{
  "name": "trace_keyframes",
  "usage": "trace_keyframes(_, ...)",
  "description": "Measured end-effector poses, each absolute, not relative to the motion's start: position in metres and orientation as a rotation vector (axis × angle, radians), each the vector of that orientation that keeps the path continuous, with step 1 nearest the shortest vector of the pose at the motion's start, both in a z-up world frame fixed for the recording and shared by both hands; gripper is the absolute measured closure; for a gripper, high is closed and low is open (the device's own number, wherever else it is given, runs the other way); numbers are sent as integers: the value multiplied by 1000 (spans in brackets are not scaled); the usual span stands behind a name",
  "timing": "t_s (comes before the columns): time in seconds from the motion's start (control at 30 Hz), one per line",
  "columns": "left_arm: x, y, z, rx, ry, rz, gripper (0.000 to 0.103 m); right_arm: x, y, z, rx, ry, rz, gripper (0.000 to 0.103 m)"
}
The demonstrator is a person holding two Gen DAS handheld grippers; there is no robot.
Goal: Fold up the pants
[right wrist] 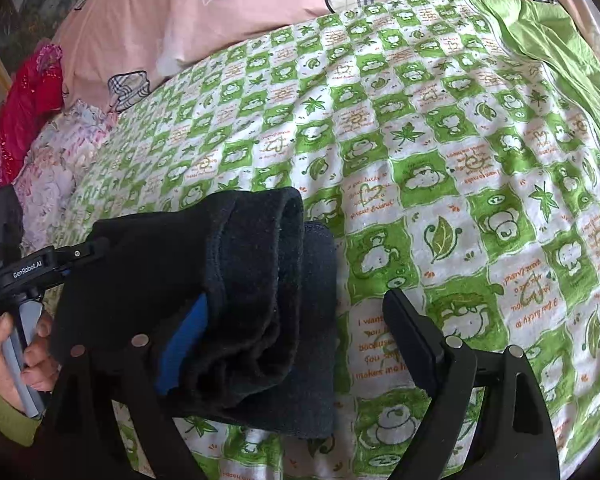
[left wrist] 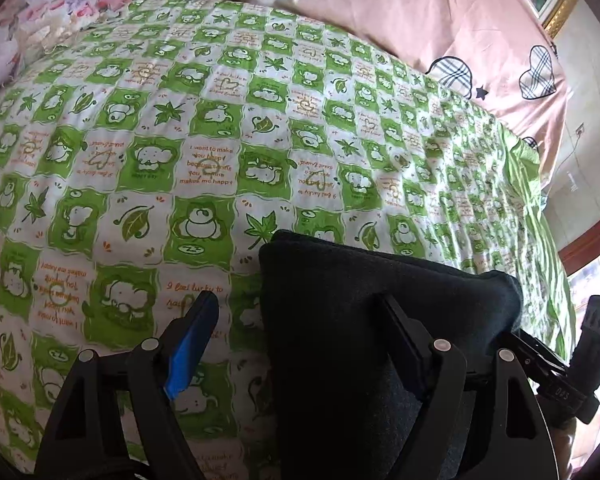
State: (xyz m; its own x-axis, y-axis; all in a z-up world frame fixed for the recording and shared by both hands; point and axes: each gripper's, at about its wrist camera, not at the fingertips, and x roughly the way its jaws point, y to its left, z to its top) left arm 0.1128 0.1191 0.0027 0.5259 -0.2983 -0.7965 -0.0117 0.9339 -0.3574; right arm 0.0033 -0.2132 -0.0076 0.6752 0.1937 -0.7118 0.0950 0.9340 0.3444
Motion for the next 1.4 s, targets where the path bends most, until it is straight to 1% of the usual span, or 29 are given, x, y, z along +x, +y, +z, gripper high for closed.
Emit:
trace_keyframes(0.13,93,129,13,-372,998,-172,24,-7,-210,3,397,803,126,20)
trace_keyframes(0.2,80,133,17,-400,989,-178,24,-10,-207,3,416,804,169,20)
trace_keyframes(0.27,67,136,17,-434,993,-200,24,-9,-208,-5,424,831,173,24)
trace_keyframes(0.3,62,135,16,-441,1000,-209,24,-8,-211,-11,434,848,173,28)
trace_keyframes(0.33,58,133,12,-444,1013,-218,24,-8,-215,-18,454,863,178,29)
trace_keyframes(0.37,55,132,10,-441,1020,-224,24,-9,-219,-23,479,857,196,30)
trace_keyframes(0.47,53,129,-1,-430,1038,-223,22,-14,-225,-25,501,852,228,38)
trace_keyframes(0.53,55,128,-5,-444,1038,-226,22,-14,-225,-25,510,864,239,41)
trace_keyframes(0.7,60,123,-11,-425,1025,-224,25,-6,-220,-27,505,878,236,41)
trace_keyframes(0.73,60,121,-11,-423,1020,-227,27,-5,-219,-27,502,878,238,41)
trace_keyframes(0.8,60,119,-11,-431,1014,-247,37,-4,-219,-28,513,874,244,41)
trace_keyframes(0.83,59,118,-11,-453,1012,-278,48,-3,-219,-29,513,872,246,41)
trace_keyframes(0.9,58,117,-9,-462,1004,-280,52,-5,-217,-26,503,861,252,44)
trace_keyframes(0.93,56,116,-8,-457,996,-280,56,-8,-215,-25,504,851,259,48)
trace_keyframes(0.97,55,115,-6,-457,990,-283,61,-11,-214,-23,509,839,265,49)
trace_keyframes(1.03,50,116,1,-467,969,-293,67,-15,-212,-18,517,817,270,53)
trace_keyframes(1.17,39,119,20,-486,917,-297,71,-19,-204,-3,519,772,288,56)
trace_keyframes(1.4,28,140,60,-416,815,-222,71,3,-164,32,449,720,390,58)
